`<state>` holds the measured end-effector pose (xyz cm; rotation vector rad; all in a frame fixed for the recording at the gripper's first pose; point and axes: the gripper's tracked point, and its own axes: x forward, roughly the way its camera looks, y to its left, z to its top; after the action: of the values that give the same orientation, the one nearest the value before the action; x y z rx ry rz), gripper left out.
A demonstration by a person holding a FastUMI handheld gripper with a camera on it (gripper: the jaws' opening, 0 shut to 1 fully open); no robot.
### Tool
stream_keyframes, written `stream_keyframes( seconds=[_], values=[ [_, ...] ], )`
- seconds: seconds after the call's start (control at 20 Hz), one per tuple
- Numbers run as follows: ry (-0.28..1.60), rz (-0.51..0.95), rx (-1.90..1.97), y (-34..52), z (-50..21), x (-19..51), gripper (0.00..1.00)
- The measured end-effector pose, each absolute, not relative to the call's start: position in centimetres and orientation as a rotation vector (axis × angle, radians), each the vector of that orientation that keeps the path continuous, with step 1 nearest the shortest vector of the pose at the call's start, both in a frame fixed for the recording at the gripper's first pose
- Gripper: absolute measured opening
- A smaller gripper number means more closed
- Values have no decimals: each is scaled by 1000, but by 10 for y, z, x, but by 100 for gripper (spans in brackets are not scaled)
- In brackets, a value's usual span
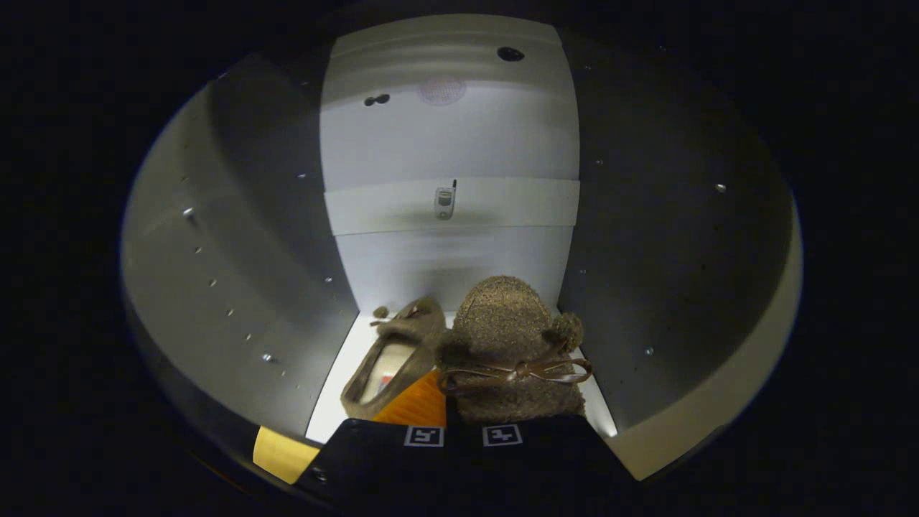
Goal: Open the shoe cabinet door, grab the shoes and put them into the shoe cabinet, then close the shoe cabinet door.
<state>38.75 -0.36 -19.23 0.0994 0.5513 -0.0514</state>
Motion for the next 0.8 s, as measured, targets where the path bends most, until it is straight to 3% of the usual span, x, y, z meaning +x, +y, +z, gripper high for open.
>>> stream_keyframes(
  seconds=[0.4,0.8],
  values=[
    [686,-86,141,-24,-261,457,5],
    [777,-90,99,-22,-302,472,5]
  ],
)
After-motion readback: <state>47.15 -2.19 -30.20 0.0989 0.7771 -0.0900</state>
